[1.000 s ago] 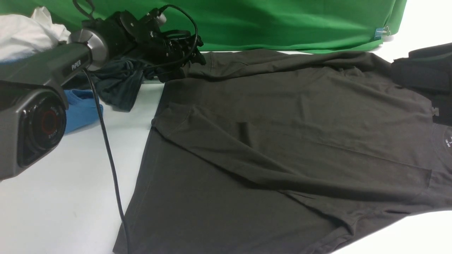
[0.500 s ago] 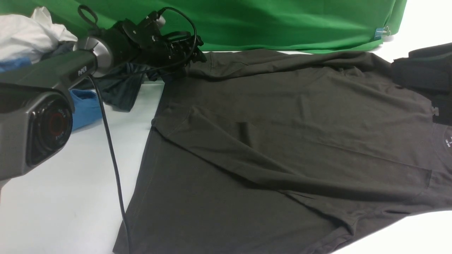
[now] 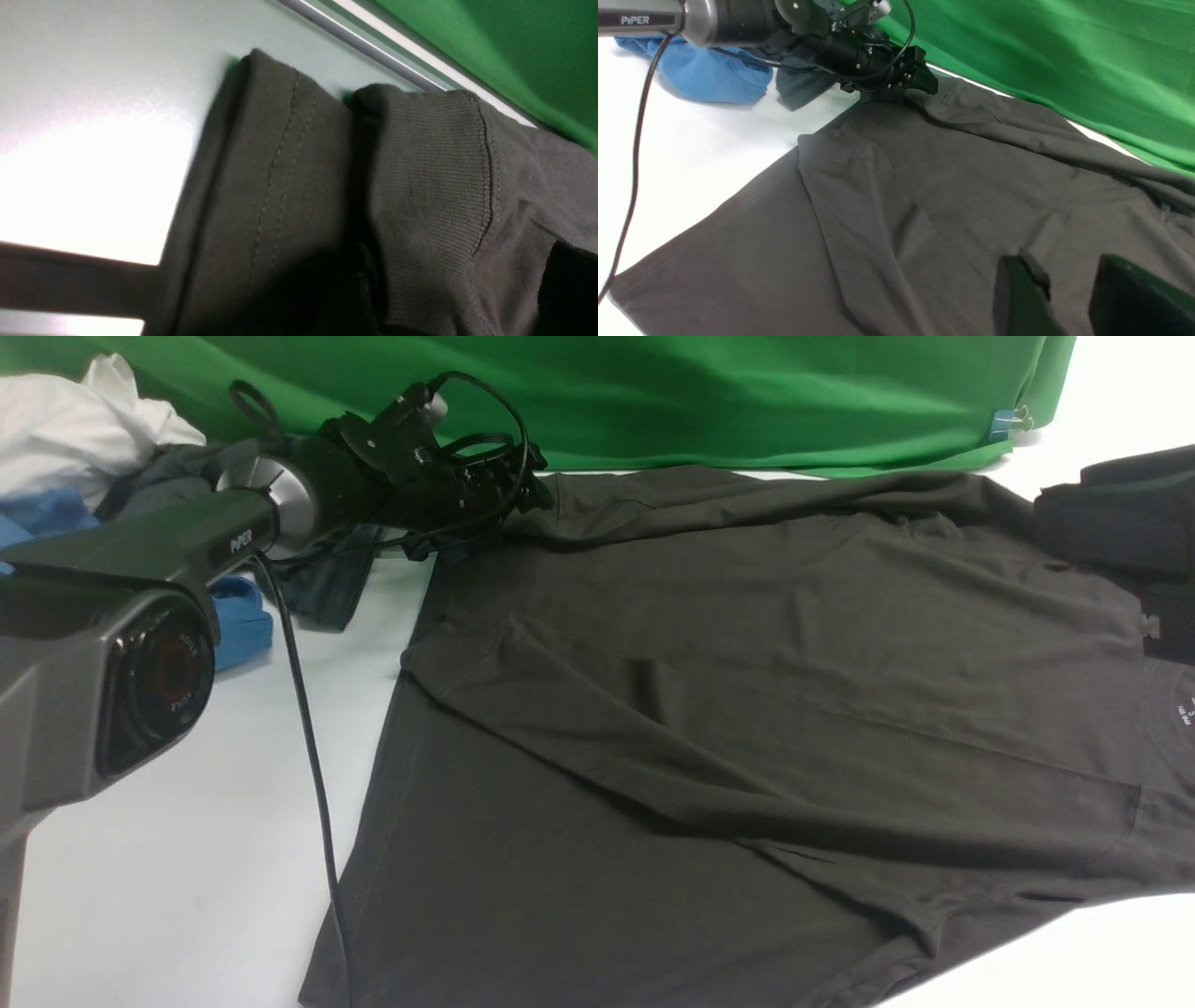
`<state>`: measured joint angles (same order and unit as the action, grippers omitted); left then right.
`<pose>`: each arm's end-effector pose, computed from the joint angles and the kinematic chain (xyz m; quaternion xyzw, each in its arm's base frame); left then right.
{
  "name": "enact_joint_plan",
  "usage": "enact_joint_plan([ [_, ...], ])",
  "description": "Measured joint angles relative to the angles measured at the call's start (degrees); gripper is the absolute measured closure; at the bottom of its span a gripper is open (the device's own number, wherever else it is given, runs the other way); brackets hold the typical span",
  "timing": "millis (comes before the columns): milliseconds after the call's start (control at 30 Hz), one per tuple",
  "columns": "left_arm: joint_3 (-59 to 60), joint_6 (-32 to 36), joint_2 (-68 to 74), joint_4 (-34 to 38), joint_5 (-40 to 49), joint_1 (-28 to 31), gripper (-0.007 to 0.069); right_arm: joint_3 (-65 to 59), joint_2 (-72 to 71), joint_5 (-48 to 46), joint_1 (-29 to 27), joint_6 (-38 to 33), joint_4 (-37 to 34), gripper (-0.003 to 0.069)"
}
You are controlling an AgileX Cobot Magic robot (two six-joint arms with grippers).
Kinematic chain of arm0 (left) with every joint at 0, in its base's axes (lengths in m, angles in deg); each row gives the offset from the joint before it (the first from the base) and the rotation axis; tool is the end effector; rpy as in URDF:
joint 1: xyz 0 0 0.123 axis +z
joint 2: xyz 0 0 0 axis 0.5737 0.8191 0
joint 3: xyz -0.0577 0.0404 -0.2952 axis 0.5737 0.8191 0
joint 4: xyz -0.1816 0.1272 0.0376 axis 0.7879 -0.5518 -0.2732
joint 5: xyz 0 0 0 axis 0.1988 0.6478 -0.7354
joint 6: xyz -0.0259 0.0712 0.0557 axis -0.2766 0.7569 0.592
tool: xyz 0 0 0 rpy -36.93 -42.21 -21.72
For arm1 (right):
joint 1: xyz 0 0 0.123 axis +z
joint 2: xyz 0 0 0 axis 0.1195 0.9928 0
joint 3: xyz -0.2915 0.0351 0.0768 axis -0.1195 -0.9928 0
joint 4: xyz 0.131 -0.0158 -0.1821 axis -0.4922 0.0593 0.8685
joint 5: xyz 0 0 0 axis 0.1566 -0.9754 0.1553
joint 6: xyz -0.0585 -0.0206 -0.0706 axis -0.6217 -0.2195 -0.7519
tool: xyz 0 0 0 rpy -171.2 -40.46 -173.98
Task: Fold a long-sleeved shirt on a white desktop.
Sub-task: 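Grab the top left corner of the dark shirt with the left gripper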
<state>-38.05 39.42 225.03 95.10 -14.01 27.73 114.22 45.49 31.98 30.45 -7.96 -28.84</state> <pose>0.5360 -0.0949 0.1600 -0.1622 0.8829 -0.2732 0.3457 0.1323 0.0691 0.3992 -0.2239 0.8265 0.1389 0.4974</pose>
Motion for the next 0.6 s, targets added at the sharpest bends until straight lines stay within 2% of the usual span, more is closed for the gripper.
enact_joint_plan([
  [133, 0.0, 0.28, 0.06, -0.05, -0.39, -0.02, 0.0203, 0.0, 0.0, 0.36, 0.0, 0.0, 0.0, 0.0408],
  [233, 0.0, 0.32, 0.48, -0.05, -0.68, -0.02, 0.0351, 0.0, 0.0, 1.07, 0.0, 0.0, 0.0, 0.0408],
  [267, 0.0, 0.32, 0.51, -0.05, -0.68, -0.02, 0.0361, 0.0, 0.0, 1.07, 0.0, 0.0, 0.0, 0.0408],
  [300, 0.0, 0.32, 0.65, -0.05, -0.74, -0.02, 0.0447, 0.0, 0.0, 1.14, 0.0, 0.0, 0.0, 0.0408],
  [367, 0.0, 0.32, 0.83, -0.05, -0.62, -0.02, 0.0544, 0.0, 0.0, 1.18, 0.0, 0.0, 0.0, 0.0408],
  [433, 0.0, 0.32, 0.83, -0.05, -0.49, -0.02, 0.0578, 0.0, 0.0, 1.25, 0.0, 0.0, 0.0, 0.0408],
  [600, 0.0, 0.51, 0.19, -0.05, 0.21, -0.02, 0.058, 0.0, 0.0, 1.25, 0.0, 0.0, 0.0, 0.0408],
])
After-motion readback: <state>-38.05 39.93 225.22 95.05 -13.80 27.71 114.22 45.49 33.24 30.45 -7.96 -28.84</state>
